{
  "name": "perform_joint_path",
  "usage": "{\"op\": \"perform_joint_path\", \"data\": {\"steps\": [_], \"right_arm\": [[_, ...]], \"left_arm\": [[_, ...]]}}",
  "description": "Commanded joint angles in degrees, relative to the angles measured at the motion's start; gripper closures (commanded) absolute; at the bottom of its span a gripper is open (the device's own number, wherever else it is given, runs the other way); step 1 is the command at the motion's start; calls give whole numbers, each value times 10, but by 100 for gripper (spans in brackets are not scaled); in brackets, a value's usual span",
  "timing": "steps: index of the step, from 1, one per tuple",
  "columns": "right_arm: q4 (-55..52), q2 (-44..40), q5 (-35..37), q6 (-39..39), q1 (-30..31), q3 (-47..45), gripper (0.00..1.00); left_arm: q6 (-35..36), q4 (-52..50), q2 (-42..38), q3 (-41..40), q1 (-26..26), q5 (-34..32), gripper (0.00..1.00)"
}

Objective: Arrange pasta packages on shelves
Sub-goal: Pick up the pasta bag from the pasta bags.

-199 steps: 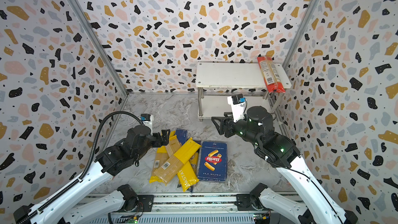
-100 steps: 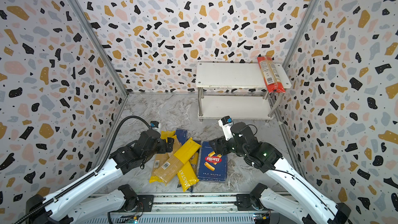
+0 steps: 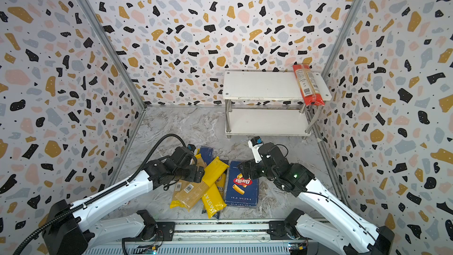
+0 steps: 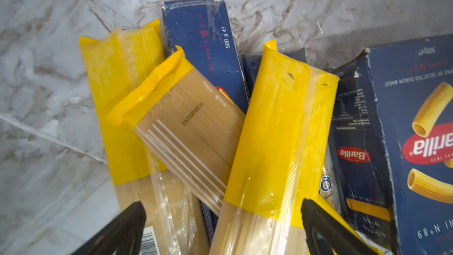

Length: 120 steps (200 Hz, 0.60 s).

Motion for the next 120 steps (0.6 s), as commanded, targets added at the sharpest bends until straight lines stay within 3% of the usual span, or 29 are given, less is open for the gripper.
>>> {"op": "perform_joint_path", "data": {"steps": [1, 68, 120], "right_arm": [[-3, -12, 14, -8, -1, -4, 13], [-18, -52, -21, -22, -50, -10, 11], [-40, -77, -37, -42, -81, -10, 11]], "left_arm": [[34, -37, -2, 20, -20, 31, 1], [44, -73, 85, 36, -112, -8, 1], [21, -86, 106, 37, -127, -24, 1]]}}
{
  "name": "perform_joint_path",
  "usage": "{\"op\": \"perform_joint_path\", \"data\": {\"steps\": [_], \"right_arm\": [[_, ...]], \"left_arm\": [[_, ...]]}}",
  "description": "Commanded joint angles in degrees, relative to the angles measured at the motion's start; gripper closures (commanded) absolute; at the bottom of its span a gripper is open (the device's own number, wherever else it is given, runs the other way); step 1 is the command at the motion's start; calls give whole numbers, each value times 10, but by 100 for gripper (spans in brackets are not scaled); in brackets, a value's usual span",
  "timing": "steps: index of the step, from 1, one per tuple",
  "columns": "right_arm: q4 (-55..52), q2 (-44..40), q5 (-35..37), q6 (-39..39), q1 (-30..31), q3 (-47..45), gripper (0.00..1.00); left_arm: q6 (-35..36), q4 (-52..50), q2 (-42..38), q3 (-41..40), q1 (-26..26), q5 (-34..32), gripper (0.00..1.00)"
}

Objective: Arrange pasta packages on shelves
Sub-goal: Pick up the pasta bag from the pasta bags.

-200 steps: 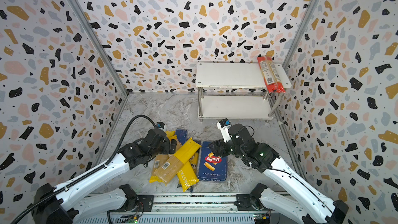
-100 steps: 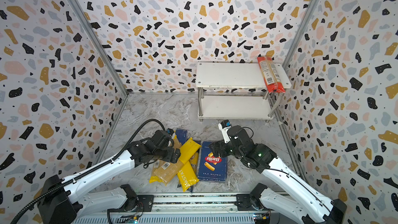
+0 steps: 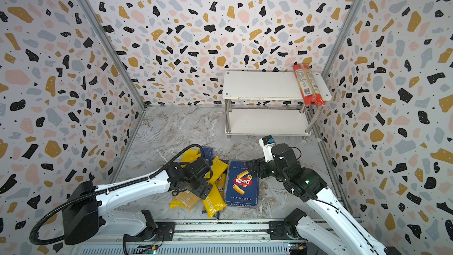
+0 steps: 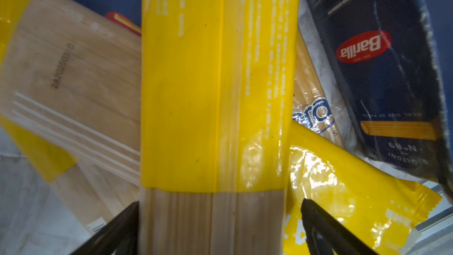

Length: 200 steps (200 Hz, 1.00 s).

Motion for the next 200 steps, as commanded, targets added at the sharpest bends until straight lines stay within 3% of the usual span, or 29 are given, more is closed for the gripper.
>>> {"op": "perform_joint_path", "data": {"steps": [1, 36, 74, 130, 142, 159, 171, 200], "right_arm": [[-20, -7, -14, -16, -6, 3, 11], [-14, -13, -20, -20, -10, -3, 11], [-16, -20, -25, -21, -14, -2, 11], [-24, -37, -26, -14, -15, -3, 11], [-27, -41, -25, -14, -15, -2, 11], [-31, -45, -23, -13, -16, 0, 11], [-34, -47, -23, -14, -16, 2, 11], [-38, -51, -20, -14, -16, 4, 11]], "left_arm": [[-14, -24, 1, 11, -7, -15, 1], [-36, -33, 3, 3, -13, -38, 0], [-47, -32, 6, 2, -14, -46, 20], [-50, -28, 35, 0, -25, -53, 16], [-50, -27, 40, -1, -25, -54, 28], [-50, -28, 46, 0, -26, -53, 56], [-50, -30, 49, 2, -28, -54, 69], [-54, -37, 37, 7, -29, -57, 86]]}}
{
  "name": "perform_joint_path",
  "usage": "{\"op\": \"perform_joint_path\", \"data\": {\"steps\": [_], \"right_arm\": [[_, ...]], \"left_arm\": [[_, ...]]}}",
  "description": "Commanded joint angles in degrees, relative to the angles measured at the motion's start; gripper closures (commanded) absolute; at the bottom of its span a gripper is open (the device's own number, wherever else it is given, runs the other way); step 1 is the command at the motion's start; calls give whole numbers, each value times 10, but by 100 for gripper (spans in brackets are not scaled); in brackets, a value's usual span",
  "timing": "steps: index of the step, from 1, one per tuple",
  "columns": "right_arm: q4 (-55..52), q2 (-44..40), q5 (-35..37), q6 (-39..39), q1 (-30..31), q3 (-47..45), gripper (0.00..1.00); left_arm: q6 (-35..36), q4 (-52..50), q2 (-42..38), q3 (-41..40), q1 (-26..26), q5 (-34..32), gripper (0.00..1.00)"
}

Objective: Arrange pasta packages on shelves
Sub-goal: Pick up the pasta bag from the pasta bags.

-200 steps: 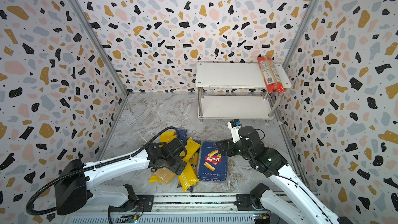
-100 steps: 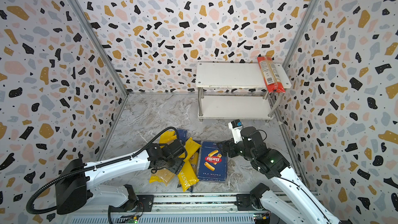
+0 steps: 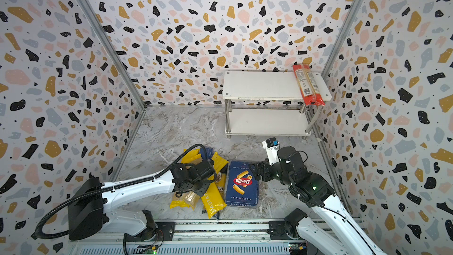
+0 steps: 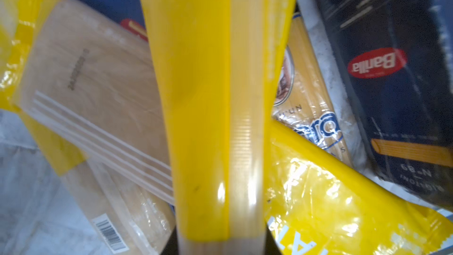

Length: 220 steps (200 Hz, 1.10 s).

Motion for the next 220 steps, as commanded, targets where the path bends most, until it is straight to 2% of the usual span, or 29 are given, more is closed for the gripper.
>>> {"op": "perform_joint_path", "data": {"steps": [1, 66, 117, 159, 220], "right_arm": [[-12, -9, 0, -1, -1, 3, 11], [-5, -16, -5, 6, -2, 1, 11], [-1, -18, -6, 10, -2, 7, 11], [1, -20, -4, 14, -2, 10, 11], [-6, -22, -2, 19, -2, 20, 12]], "left_arm": [[-5, -37, 9, -11, -1, -7, 86], [-11, -76, -59, 78, -2, -9, 100], [-13, -97, -84, 173, -2, -12, 100], [-5, -118, -77, 262, -2, -36, 100], [13, -143, -63, 359, -2, -31, 100]]}}
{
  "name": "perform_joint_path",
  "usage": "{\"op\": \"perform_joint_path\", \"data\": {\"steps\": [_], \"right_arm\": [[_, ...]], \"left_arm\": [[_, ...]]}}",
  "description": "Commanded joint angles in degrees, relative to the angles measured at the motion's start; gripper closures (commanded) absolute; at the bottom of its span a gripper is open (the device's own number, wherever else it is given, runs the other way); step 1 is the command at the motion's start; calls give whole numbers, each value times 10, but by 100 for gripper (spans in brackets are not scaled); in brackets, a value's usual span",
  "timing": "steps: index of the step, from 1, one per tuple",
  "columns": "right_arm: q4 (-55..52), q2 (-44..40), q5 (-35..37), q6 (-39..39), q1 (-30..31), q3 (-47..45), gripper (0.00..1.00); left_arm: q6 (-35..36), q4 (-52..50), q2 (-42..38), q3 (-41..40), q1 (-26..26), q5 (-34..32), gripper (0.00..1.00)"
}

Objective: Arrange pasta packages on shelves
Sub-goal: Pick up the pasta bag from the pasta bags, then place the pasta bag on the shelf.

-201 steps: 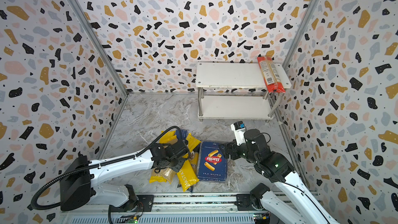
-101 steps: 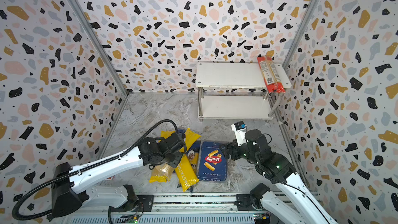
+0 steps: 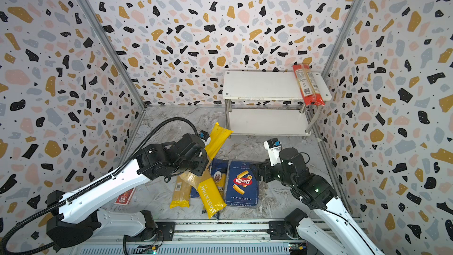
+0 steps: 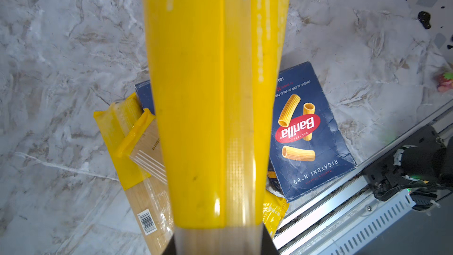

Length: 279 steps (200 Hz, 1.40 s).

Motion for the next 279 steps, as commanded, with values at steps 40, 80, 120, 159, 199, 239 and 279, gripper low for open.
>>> {"op": "perform_joint_path", "data": {"steps": [40, 80, 120, 159, 199, 239, 279], "right_arm": [[-3, -12, 0, 9, -2, 23, 12], [3, -8, -2, 9, -2, 28, 12], [3, -5, -6, 11, -2, 27, 12], [4, -14, -5, 5, -3, 25, 12], [-2, -19, -2, 0, -3, 27, 12], [10, -32, 0, -2, -3, 10, 12], [31, -42, -2, 3, -3, -10, 12]], "left_arm": [[31, 12, -1, 118, -1, -28, 100], [53, -19, 56, 228, -1, -34, 100], [86, -52, 151, 394, -1, -51, 100], [107, -44, 246, 556, 0, -51, 100], [114, 10, 288, 604, 6, -73, 100], [117, 117, 267, 549, 29, -109, 100], [123, 189, 276, 548, 55, -114, 100]]}}
